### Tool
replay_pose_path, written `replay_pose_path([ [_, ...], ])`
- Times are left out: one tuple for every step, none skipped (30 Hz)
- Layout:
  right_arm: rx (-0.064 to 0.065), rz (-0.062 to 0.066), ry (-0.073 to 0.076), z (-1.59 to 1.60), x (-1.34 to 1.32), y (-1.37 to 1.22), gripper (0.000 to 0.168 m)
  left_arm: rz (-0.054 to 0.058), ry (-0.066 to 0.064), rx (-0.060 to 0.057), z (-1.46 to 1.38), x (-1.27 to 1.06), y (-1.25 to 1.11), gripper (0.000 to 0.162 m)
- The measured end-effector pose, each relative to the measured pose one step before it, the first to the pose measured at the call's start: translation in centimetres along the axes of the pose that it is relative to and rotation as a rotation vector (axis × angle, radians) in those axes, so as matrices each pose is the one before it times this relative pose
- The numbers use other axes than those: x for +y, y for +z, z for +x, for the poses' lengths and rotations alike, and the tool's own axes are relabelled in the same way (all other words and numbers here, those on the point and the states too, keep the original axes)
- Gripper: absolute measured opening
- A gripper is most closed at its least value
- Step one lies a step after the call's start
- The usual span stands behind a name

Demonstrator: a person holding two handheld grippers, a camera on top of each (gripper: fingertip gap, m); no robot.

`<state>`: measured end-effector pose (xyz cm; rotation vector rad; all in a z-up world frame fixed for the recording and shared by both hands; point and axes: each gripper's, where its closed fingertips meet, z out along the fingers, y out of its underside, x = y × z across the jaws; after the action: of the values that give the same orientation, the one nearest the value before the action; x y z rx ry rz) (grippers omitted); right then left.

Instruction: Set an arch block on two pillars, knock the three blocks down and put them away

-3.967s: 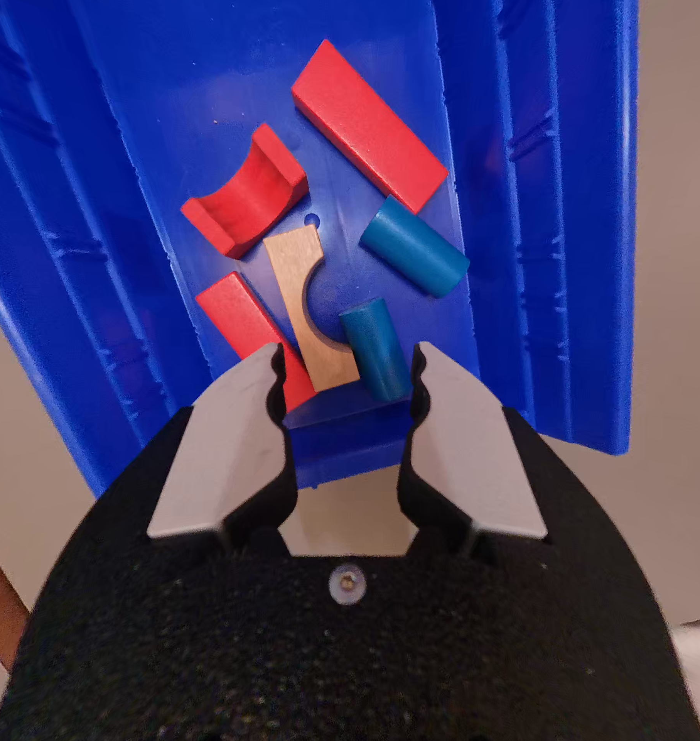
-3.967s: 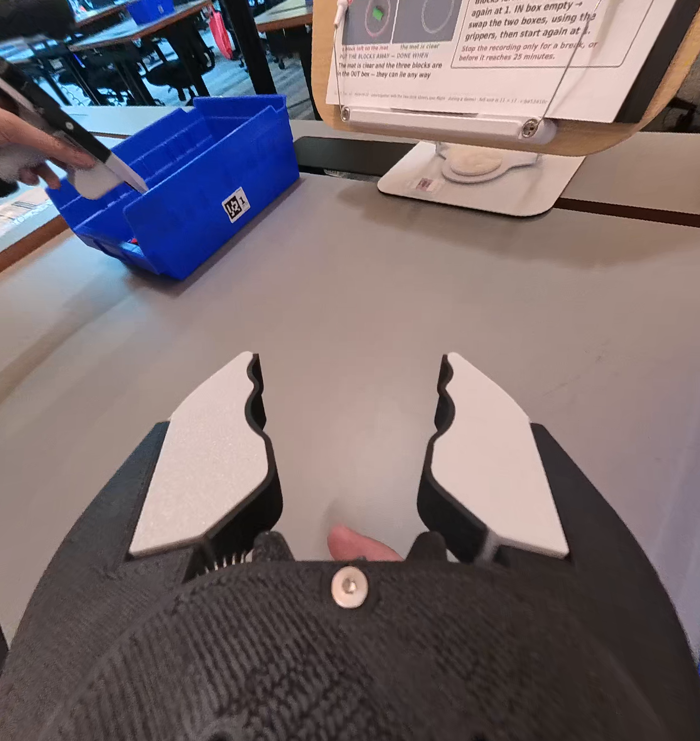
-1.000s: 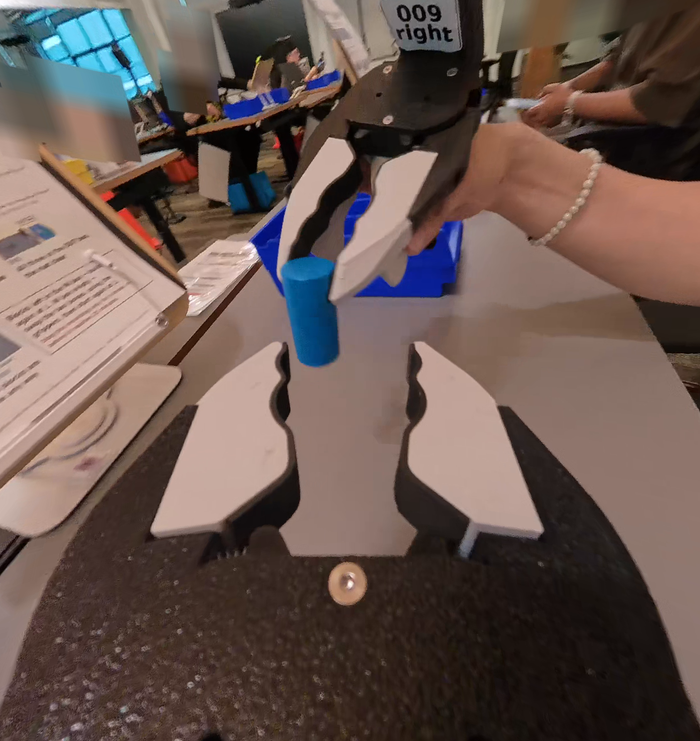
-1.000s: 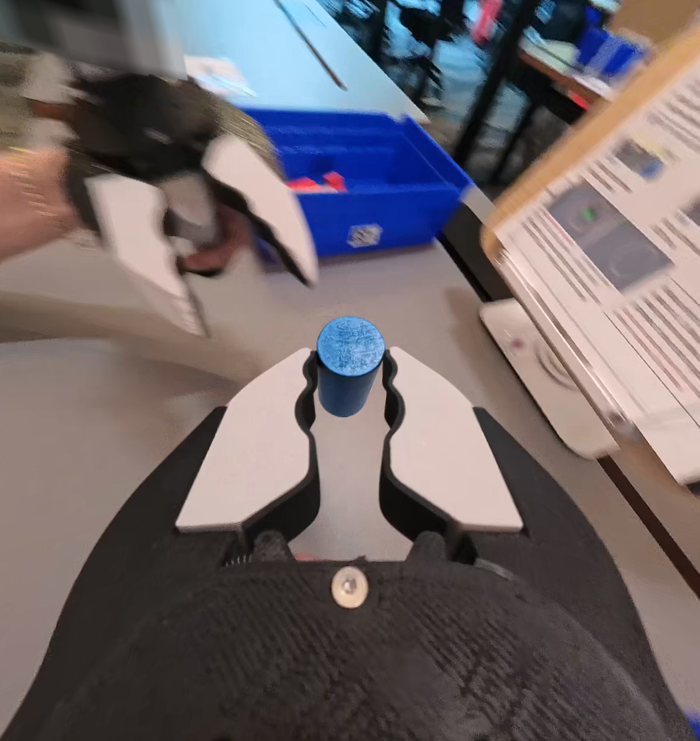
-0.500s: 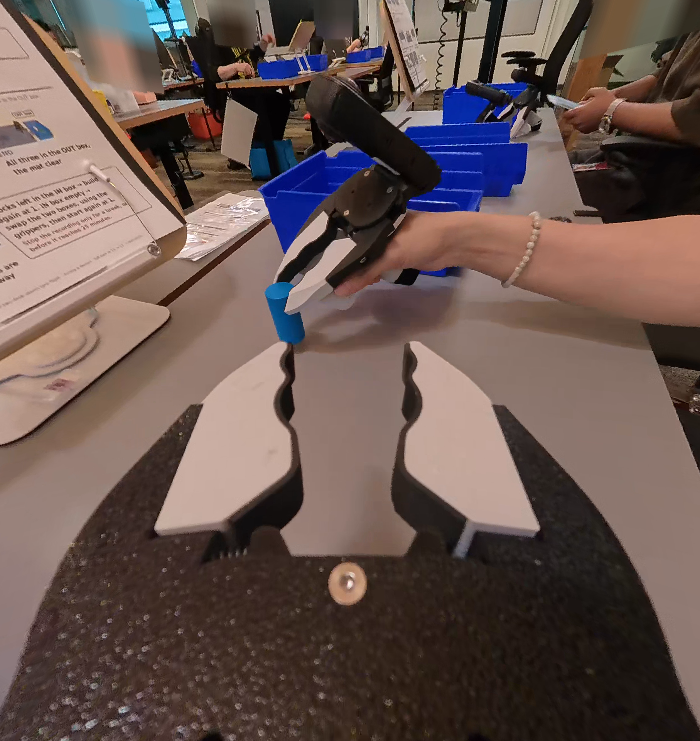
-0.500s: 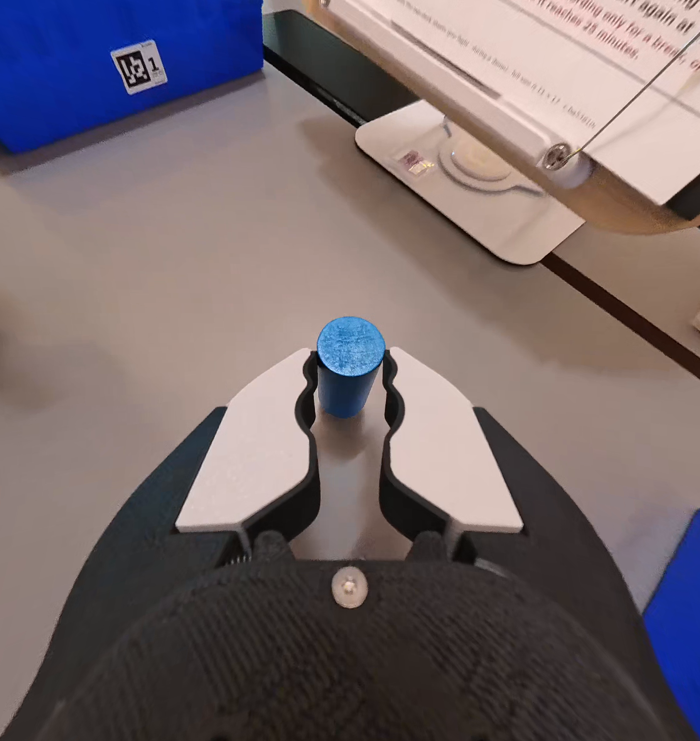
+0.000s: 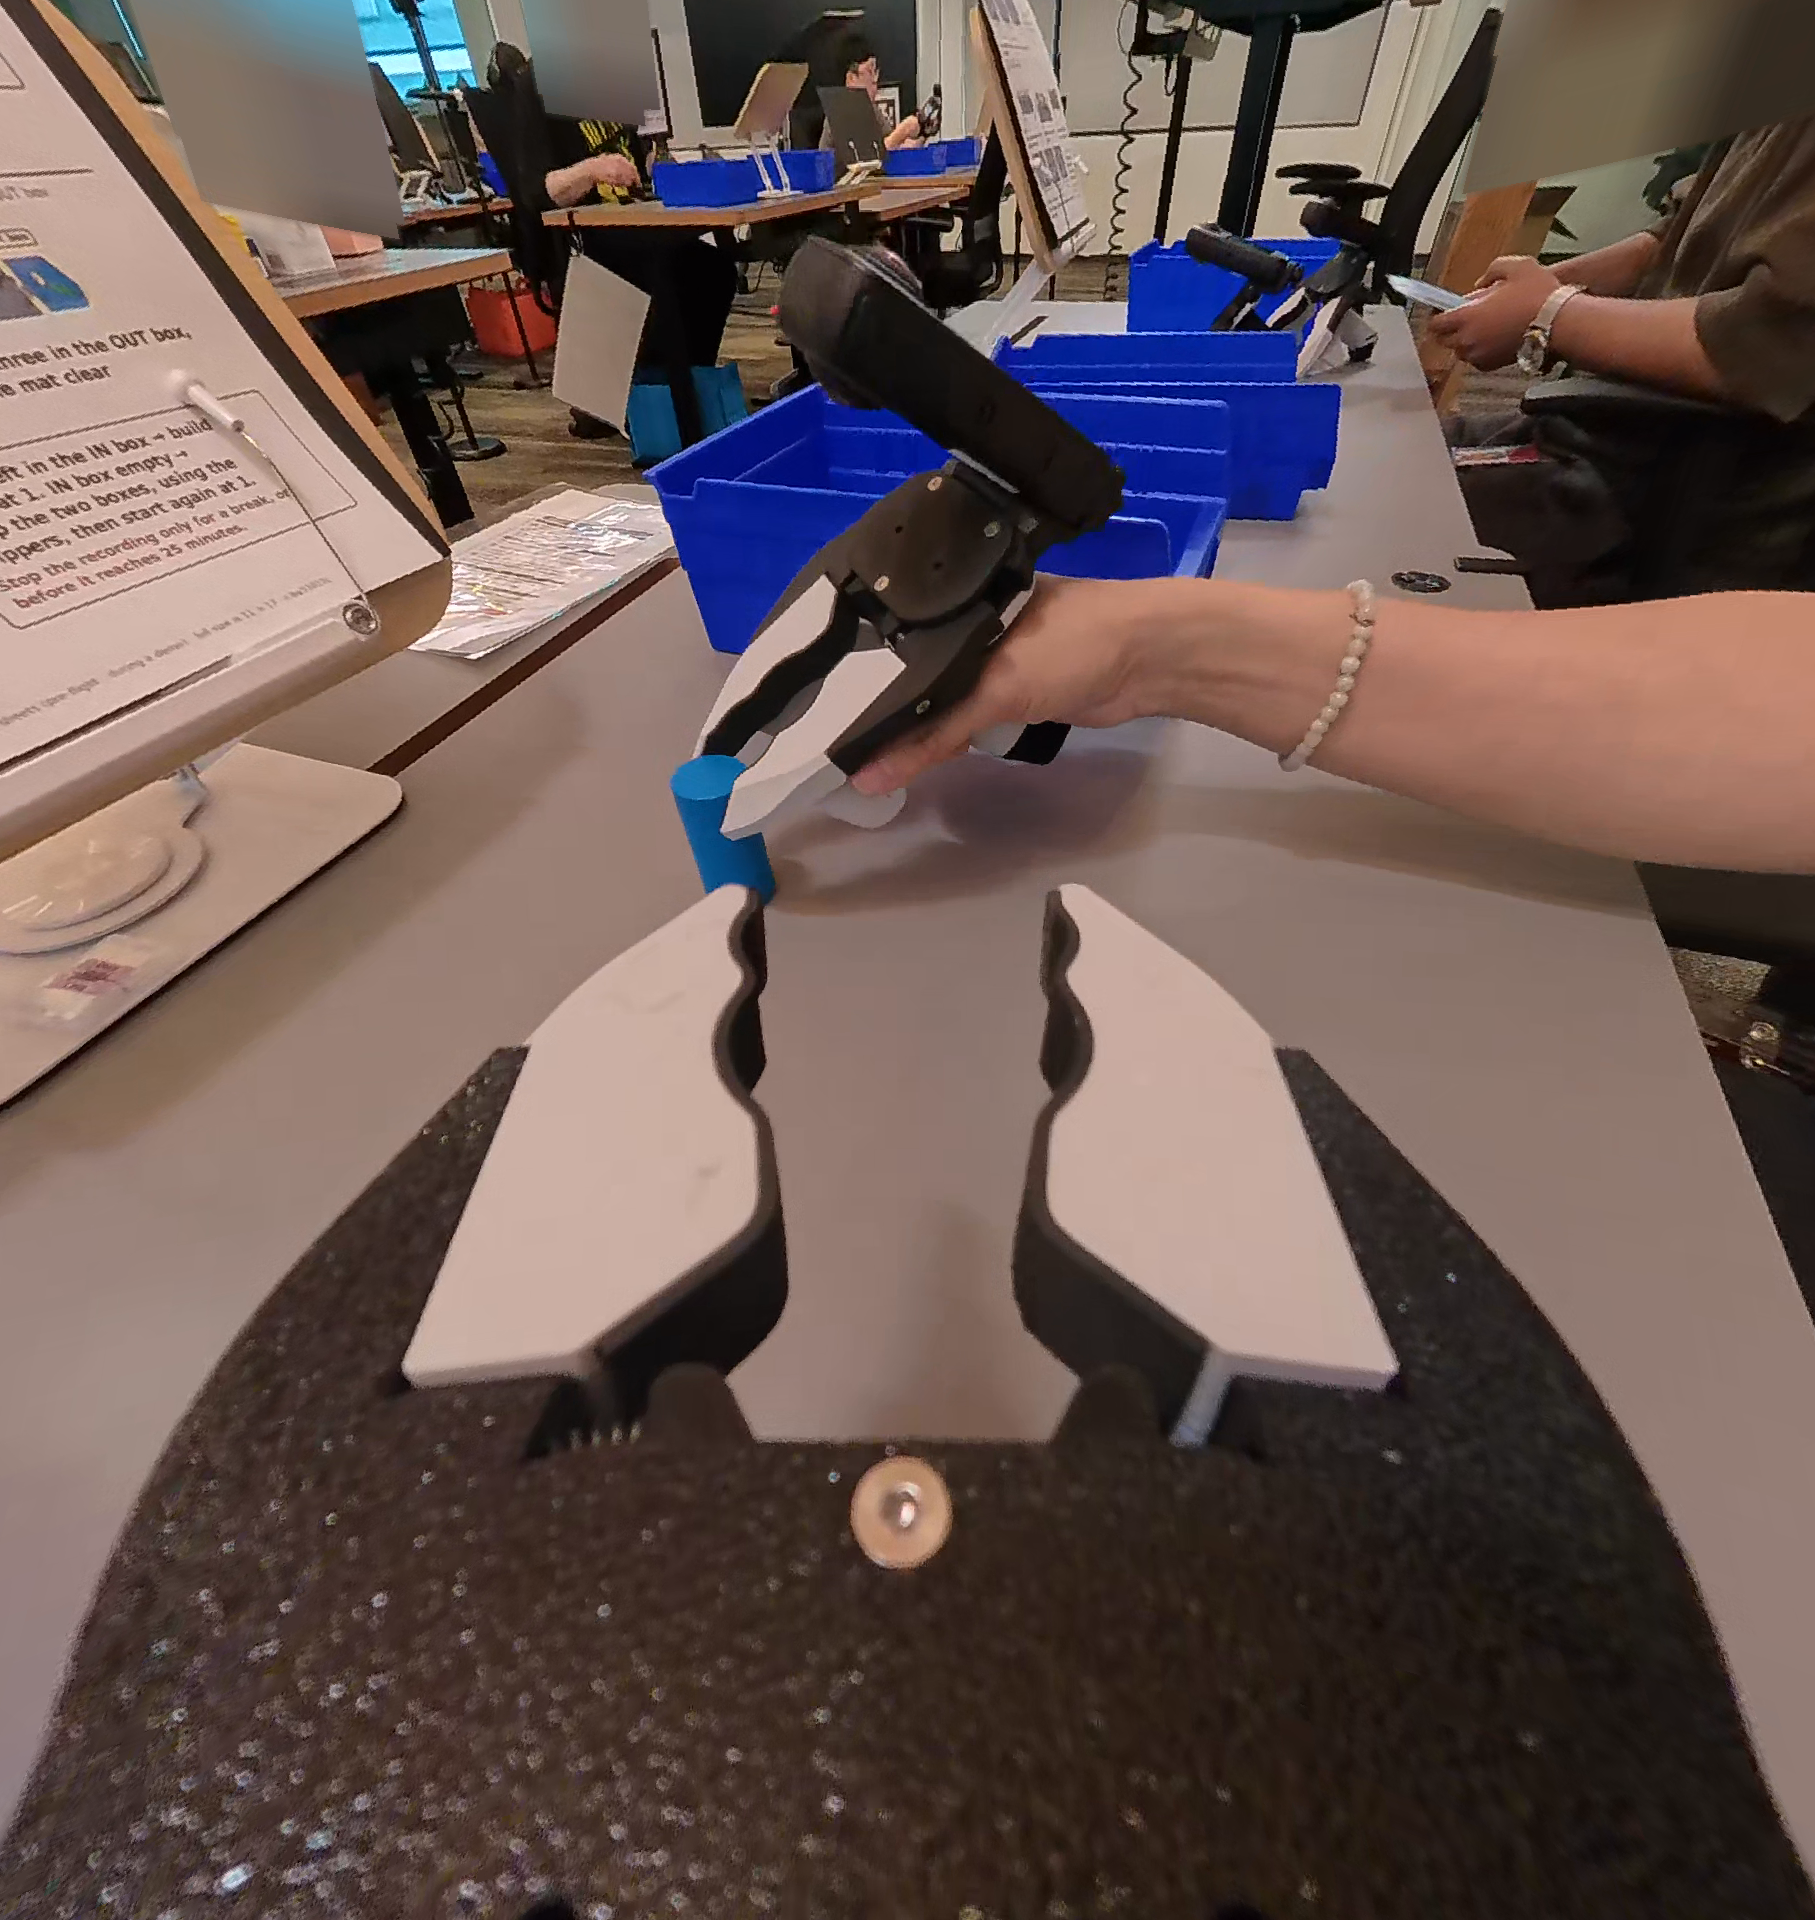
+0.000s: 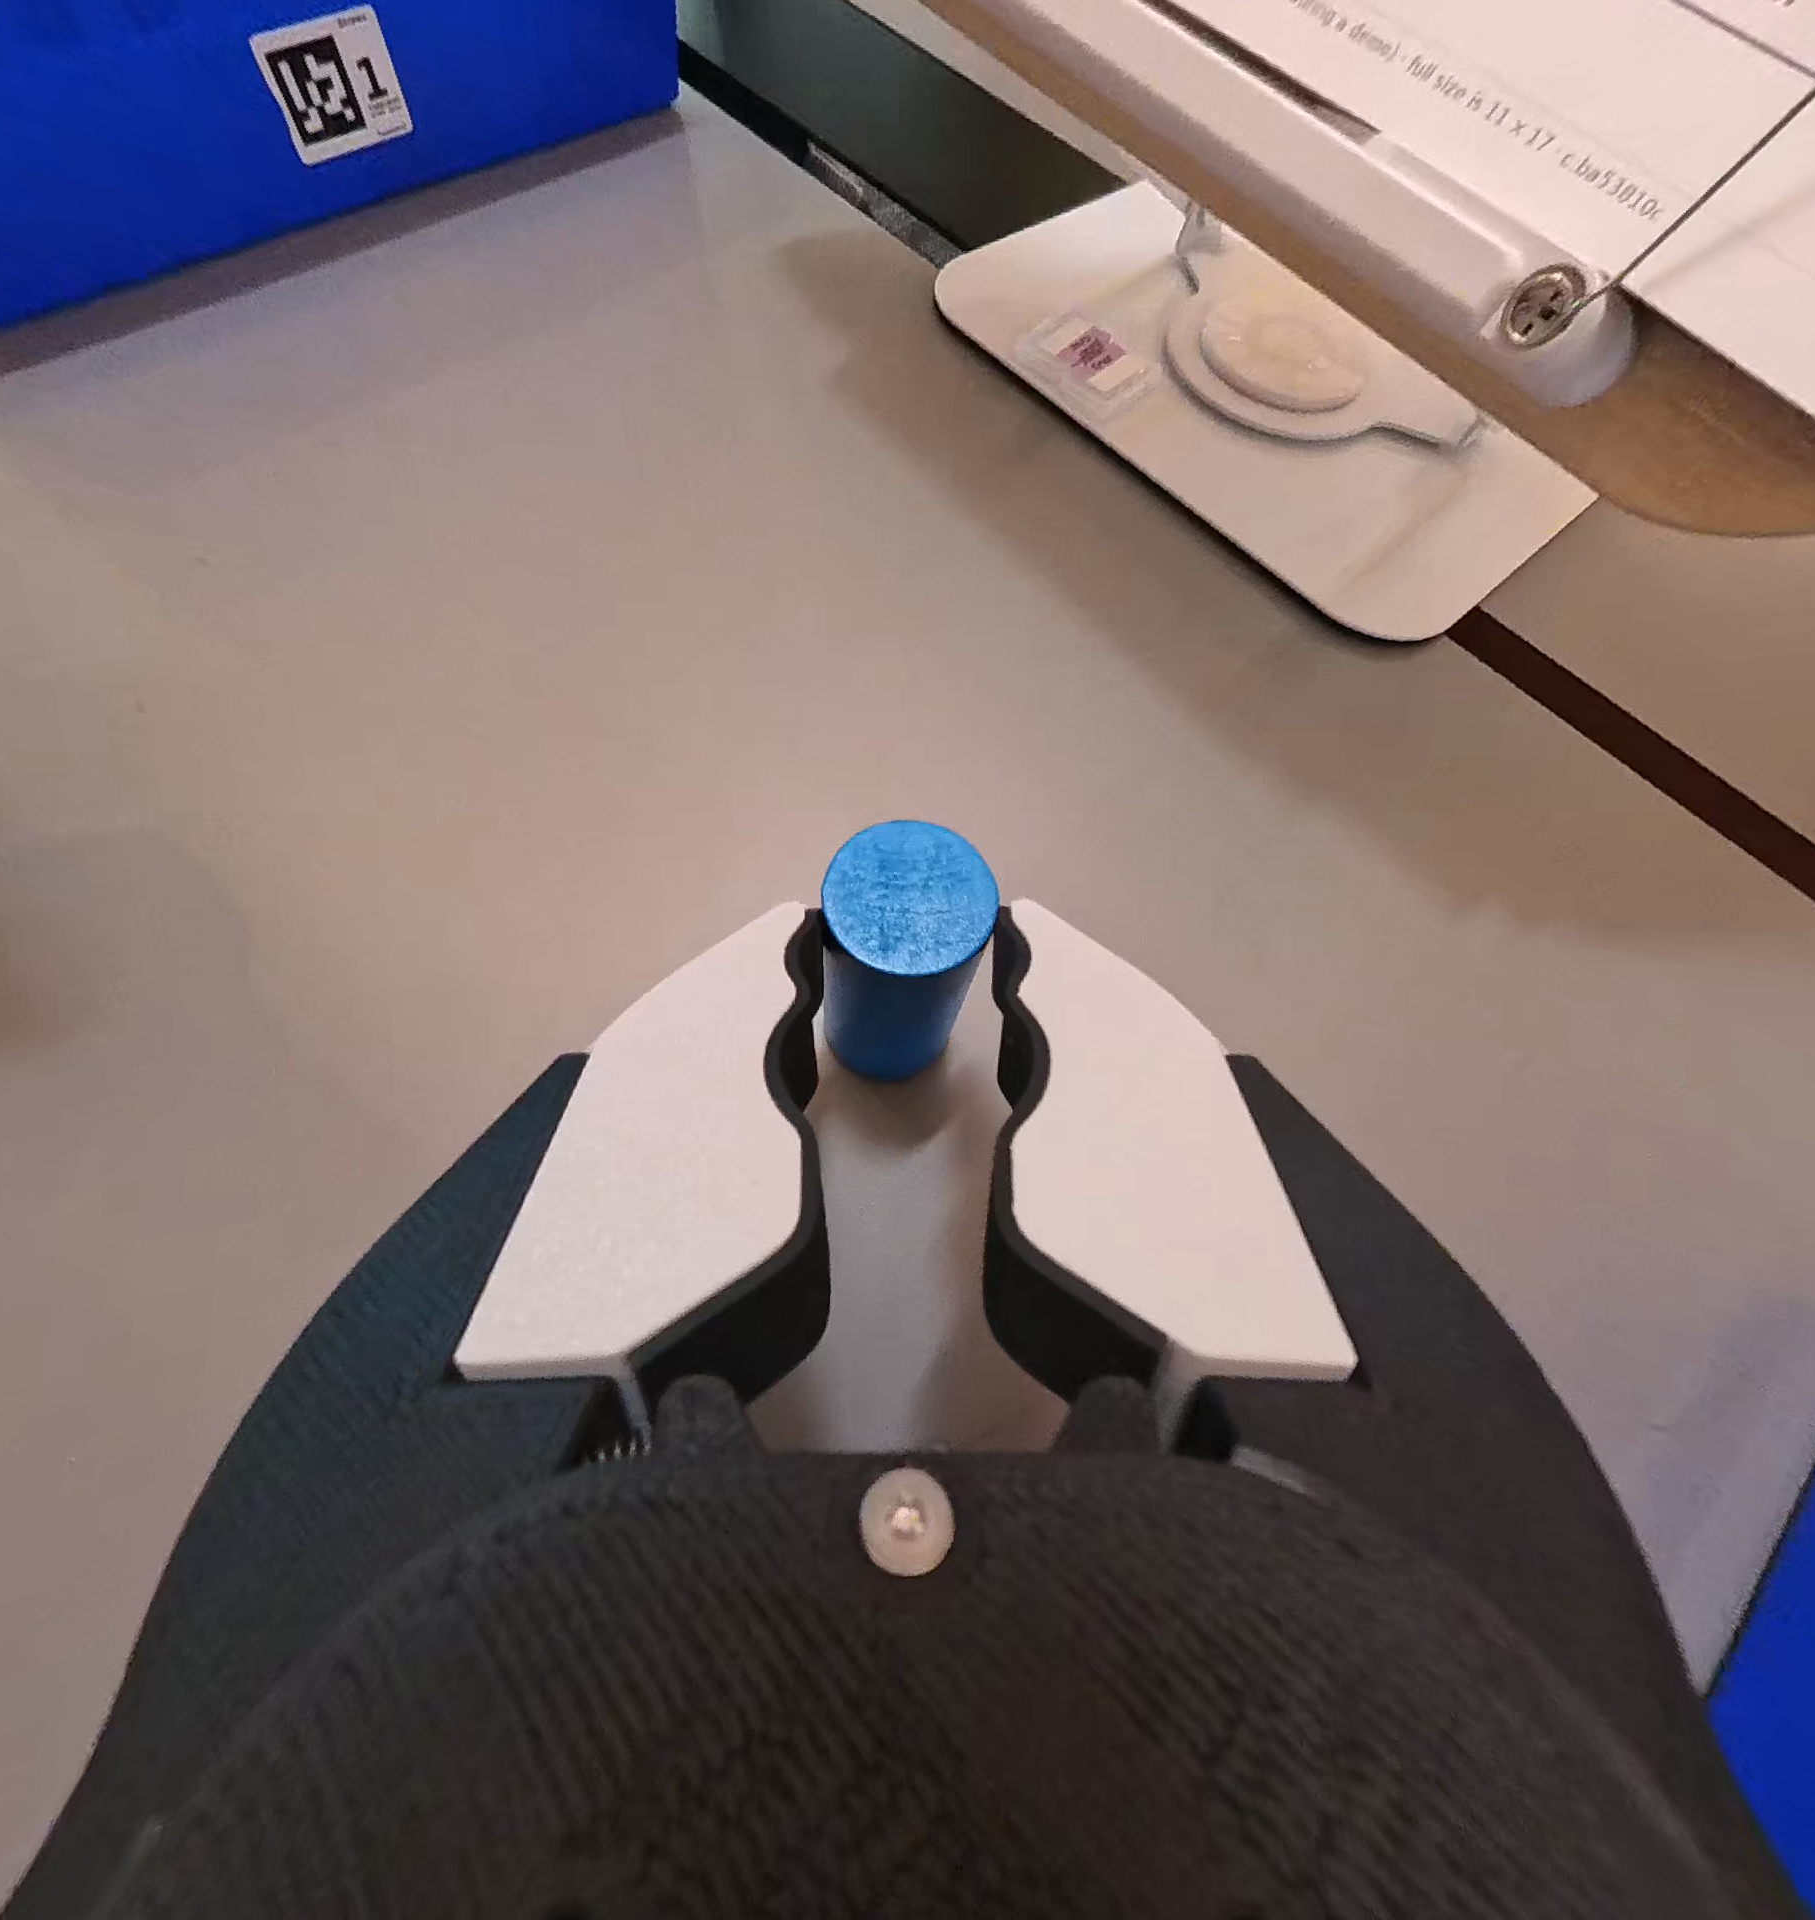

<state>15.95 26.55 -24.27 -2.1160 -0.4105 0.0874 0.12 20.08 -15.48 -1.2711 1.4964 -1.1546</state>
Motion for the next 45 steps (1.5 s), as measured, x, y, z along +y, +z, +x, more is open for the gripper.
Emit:
replay_pose_path([
  [-0.001, 0.0086, 0.0089, 0.016, 0.002, -0.005, 0.032, 0.0003, 0.0001, -0.0012, -0.004, -0.011, -0.018, 0.05],
  [-0.0016, 0.0062, 0.0125, 0.056, 0.039, -0.022, 0.032, 0.0002, 0.0005, -0.0007, -0.011, 0.0, -0.008, 0.05],
  [-0.0051, 0.0067, 0.0132, 0.005, 0.001, -0.012, 0.032, 0.0019, -0.0006, -0.0009, -0.002, -0.025, -0.028, 0.05],
  [-0.0009, 0.0033, 0.0053, 0.036, -0.006, -0.025, 0.032, 0.0021, -0.0015, -0.0003, -0.009, -0.019, -0.017, 0.05],
  [0.0007, -0.0001, -0.0013, 0.016, 0.006, -0.009, 0.032, 0.0009, -0.0012, -0.0008, -0.018, -0.004, -0.025, 0.05],
  [0.0009, -0.0027, -0.0027, -0.003, -0.003, 0.019, 0.032, 0.0011, -0.0008, -0.0009, -0.031, -0.014, -0.037, 0.05],
  [0.0007, -0.0051, -0.0034, -0.009, 0.0, 0.026, 0.032, 0.0033, -0.0016, 0.0002, -0.01, -0.05, -0.033, 0.05],
  [-0.0021, -0.0076, -0.0029, -0.05, 0.015, 0.034, 0.032, 0.0067, -0.0038, -0.0006, -0.041, -0.124, -0.052, 0.05],
  [-0.0008, -0.0075, -0.0005, 0.006, -0.011, 0.023, 0.032, 0.0095, -0.0058, -0.0016, -0.046, -0.202, -0.082, 0.051],
  [0.0006, -0.0053, 0.003, 0.04, -0.065, 0.007, 0.035, 0.0113, -0.0064, -0.0004, -0.041, -0.266, -0.13, 0.051],
  [-0.0009, 0.0025, 0.008, 0.042, -0.191, -0.076, 0.045, 0.0125, -0.0056, -0.0009, -0.044, -0.358, -0.215, 0.051],
  [-0.0015, 0.0087, 0.0115, 0.037, -0.286, -0.189, 0.055, 0.013, -0.0033, -0.0078, -0.148, -0.47, -0.329, 0.051],
  [-0.0029, 0.0152, 0.012, -0.007, -0.367, -0.304, 0.062, 0.0124, -0.0004, -0.0183, -0.333, -0.564, -0.482, 0.051],
  [-0.0034, 0.0201, 0.0138, -0.041, -0.44, -0.399, 0.068, 0.0074, -0.0005, -0.0304, -0.571, -0.618, -0.63, 0.051],
  [-0.0106, 0.0195, 0.0121, -0.186, -0.443, -0.464, 0.073, -0.0033, -0.0063, -0.0474, -0.946, -0.597, -0.803, 0.05],
  [-0.0093, 0.0174, 0.0082, -0.225, -0.425, -0.519, 0.078, -0.0131, -0.016, -0.0666, -1.396, -0.574, -0.94, 0.05],
  [-0.0034, 0.0136, 0.0017, -0.205, -0.343, -0.554, 0.081, -0.023, -0.0251, -0.0766, -1.768, -0.473, -1.027, 0.05],
  [0.0002, 0.0096, -0.0062, -0.205, -0.245, -0.573, 0.083, -0.0372, -0.0318, -0.0837, -2.086, -0.288, -1.068, 0.05],
  [0.0067, 0.0063, -0.0093, -0.168, -0.189, -0.571, 0.086, -0.0532, -0.0391, -0.0967, -2.48, -0.014, -1.05, 0.049],
  [0.0091, 0.0034, -0.0084, -0.185, -0.115, -0.589, 0.087, -0.0698, -0.046, -0.1059, -2.8, 0.292, -0.96, 0.049],
  [0.0082, 0.0053, -0.0061, -0.245, -0.12, -0.587, 0.088, -0.0857, -0.046, -0.0994, -2.873, 0.612, -0.71, 0.05],
  [0.006, 0.0124, -0.0018, -0.309, -0.178, -0.552, 0.088, -0.0998, -0.0396, -0.0772, -2.661, 0.902, -0.358, 0.05],
  [0.0023, 0.0151, 0.0021, -0.379, -0.182, -0.504, 0.088, -0.1092, -0.0336, -0.0467, -2.239, 1.107, 0.053, 0.049],
  [-0.0024, 0.0113, 0.0047, -0.446, -0.11, -0.43, 0.087, -0.1088, -0.0318, -0.0167, -1.75, 1.12, 0.431, 0.049],
  [-0.006, 0.0088, 0.0045, -0.495, -0.062, -0.369, 0.087, -0.1002, -0.0372, 0.0042, -1.364, 0.978, 0.718, 0.049],
  [-0.0075, 0.0062, 0.0032, -0.535, -0.005, -0.32, 0.087, -0.0915, -0.0467, 0.014, -1.116, 0.819, 0.91, 0.049],
  [-0.0064, 0.0028, 0.0022, -0.493, 0.076, -0.276, 0.087, -0.0819, -0.0496, 0.0214, -0.881, 0.633, 1.004, 0.049],
  [-0.0028, 0.001, -0.0003, -0.411, 0.114, -0.218, 0.087, -0.0717, -0.0471, 0.026, -0.678, 0.44, 1.036, 0.049],
  [-0.002, -0.002, -0.0041, -0.35, 0.19, -0.174, 0.087, -0.0676, -0.0451, 0.0199, -0.57, 0.377, 0.996, 0.049],
  [0.0006, -0.0056, -0.0031, -0.247, 0.272, -0.13, 0.087, -0.0672, -0.0382, 0.0136, -0.432, 0.358, 0.911, 0.049],
  [0.005, -0.0054, 0.0026, -0.124, 0.282, -0.08, 0.087, -0.0615, -0.0177, 0.0135, -0.203, 0.31, 0.795, 0.05],
  [0.0028, -0.0019, 0.006, -0.116, 0.238, -0.03, 0.086, -0.0501, -0.0019, 0.0097, -0.071, 0.17, 0.688, 0.049],
  [-0.0053, -0.0008, 0.0063, -0.191, 0.234, -0.017, 0.086, -0.0451, -0.0027, 0.0032, -0.06, 0.126, 0.601, 0.049],
  [-0.0083, -0.0034, 0.0059, -0.197, 0.259, -0.015, 0.086, -0.0445, -0.0085, -0.0009, -0.04, 0.145, 0.542, 0.049],
  [-0.0038, -0.0058, 0.0066, -0.096, 0.274, -0.02, 0.086, -0.0404, -0.0079, -0.0016, -0.004, 0.13, 0.479, 0.05],
  [0.001, -0.0046, 0.0052, 0.004, 0.221, -0.049, 0.086, -0.0318, -0.0066, 0.0, 0.048, 0.048, 0.401, 0.049],
  [0.0018, -0.0022, 0.002, 0.01, 0.191, -0.055, 0.086, -0.0228, -0.0095, 0.0012, 0.058, -0.014, 0.321, 0.049],
  [0.0003, -0.0012, -0.0005, 0.014, 0.174, -0.063, 0.086, -0.017, -0.013, -0.0013, -0.009, -0.026, 0.275, 0.049],
  [-0.0014, -0.0032, 0.0006, -0.003, 0.179, -0.08, 0.085, -0.012, -0.0158, -0.0044, -0.1, -0.033, 0.245, 0.049],
  [0.0001, -0.004, 0.002, 0.024, 0.183, -0.096, 0.085, -0.0076, -0.0156, -0.0099, -0.177, 0.003, 0.194, 0.048],
  [0.002, -0.0018, 0.0008, 0.055, 0.15, -0.092, 0.085, 0.0005, -0.0103, -0.0185, -0.305, -0.035, 0.074, 0.041],
  [0.0007, -0.0005, -0.0018, 0.031, 0.121, -0.103, 0.085, -0.0004, -0.009, -0.0243, -0.367, 0.031, -0.015, 0.042],
  [-0.0004, -0.001, -0.0029, 0.021, 0.126, -0.082, 0.085, -0.0024, -0.0052, -0.0256, -0.376, 0.123, -0.045, 0.047],
  [0.0, -0.0023, -0.0016, 0.036, 0.123, -0.072, 0.085, 0.0022, -0.0017, -0.0191, -0.282, 0.094, -0.039, 0.052],
  [-0.0007, -0.0013, -0.0004, 0.046, 0.109, -0.041, 0.085, 0.0018, -0.0073, -0.0078, -0.178, 0.107, -0.014, 0.052],
])
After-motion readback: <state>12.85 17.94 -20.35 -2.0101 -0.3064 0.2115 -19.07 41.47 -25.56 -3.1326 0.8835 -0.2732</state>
